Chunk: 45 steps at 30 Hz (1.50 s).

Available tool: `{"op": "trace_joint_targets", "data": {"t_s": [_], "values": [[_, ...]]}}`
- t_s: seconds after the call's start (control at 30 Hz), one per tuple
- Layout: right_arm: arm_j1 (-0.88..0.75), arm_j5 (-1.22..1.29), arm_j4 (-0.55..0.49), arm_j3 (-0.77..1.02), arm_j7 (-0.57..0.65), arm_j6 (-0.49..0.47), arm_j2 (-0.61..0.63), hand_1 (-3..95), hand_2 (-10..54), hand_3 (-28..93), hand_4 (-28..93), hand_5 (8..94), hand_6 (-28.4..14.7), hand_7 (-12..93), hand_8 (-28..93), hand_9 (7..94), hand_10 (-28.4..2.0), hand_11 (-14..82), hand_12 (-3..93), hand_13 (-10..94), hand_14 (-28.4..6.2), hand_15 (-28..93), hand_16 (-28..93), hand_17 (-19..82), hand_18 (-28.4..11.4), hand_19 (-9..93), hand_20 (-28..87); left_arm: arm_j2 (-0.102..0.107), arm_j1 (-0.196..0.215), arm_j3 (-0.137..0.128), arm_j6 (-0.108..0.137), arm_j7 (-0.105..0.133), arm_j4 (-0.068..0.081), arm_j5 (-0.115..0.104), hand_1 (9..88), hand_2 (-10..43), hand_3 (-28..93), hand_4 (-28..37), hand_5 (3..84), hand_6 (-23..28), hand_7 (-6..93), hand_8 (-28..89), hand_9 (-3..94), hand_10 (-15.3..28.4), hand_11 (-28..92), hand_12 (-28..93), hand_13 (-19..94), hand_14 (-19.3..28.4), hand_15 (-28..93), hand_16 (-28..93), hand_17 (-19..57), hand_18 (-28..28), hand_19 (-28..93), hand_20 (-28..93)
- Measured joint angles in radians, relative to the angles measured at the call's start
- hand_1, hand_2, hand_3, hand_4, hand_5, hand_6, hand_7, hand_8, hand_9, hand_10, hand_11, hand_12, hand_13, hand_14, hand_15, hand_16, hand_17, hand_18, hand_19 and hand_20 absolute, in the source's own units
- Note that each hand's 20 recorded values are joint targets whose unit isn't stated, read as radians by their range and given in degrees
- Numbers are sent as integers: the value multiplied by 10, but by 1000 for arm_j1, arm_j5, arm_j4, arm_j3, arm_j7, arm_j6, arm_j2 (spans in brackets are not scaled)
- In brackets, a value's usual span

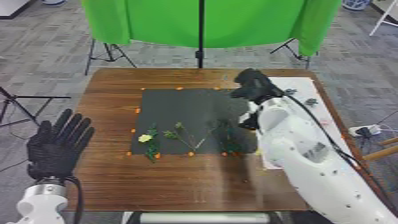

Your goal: Arrange flowers

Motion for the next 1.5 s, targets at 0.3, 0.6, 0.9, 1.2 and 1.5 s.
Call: {"op": "trace_joint_targets", "data": {"t_s": [0.3,0.6,0.9,1.2,1.5], "values": [[-275,-12,-14,279,29,-27,216,471,-95,765,-282,513,-45,145,-120,486,-147,106,138,479,-145,339,166,207,-219,720,288,-5,11,-10,-3,1,0,2,260,141,764,-283,435,90,41,-67,353,145,151,106,262,137,222,-42,-27,110,206,114],[-293,-13,45,259,51,-61,215,538,-95,770,-282,544,-27,165,-130,519,-128,116,138,536,-120,350,178,224,-215,729,298,-6,11,-6,-3,3,0,1,260,141,765,-283,434,90,42,-67,353,145,152,106,262,137,223,-43,-27,109,205,115],[-212,-77,188,141,72,166,195,638,-95,652,-283,761,-6,304,1,842,-112,92,378,708,-88,372,393,291,-214,775,344,-15,11,-1,-2,3,0,1,261,143,762,-283,434,89,42,-67,353,145,154,106,262,138,224,-43,-26,109,204,116],[-240,-77,88,118,37,265,209,629,-95,663,-283,761,-8,310,0,843,-113,86,380,705,-91,377,393,291,-217,775,351,-21,21,-3,-1,4,-4,0,261,142,762,-283,434,89,43,-67,354,145,155,105,262,138,226,-43,-26,109,204,116],[104,-27,165,-239,-196,241,112,621,-95,660,-283,752,-7,316,-2,839,-111,90,389,697,-94,390,384,288,-218,774,354,-24,42,1,5,10,-11,-4,260,141,764,-283,435,89,44,-67,354,144,154,105,262,139,225,-44,-26,109,206,116]]}}
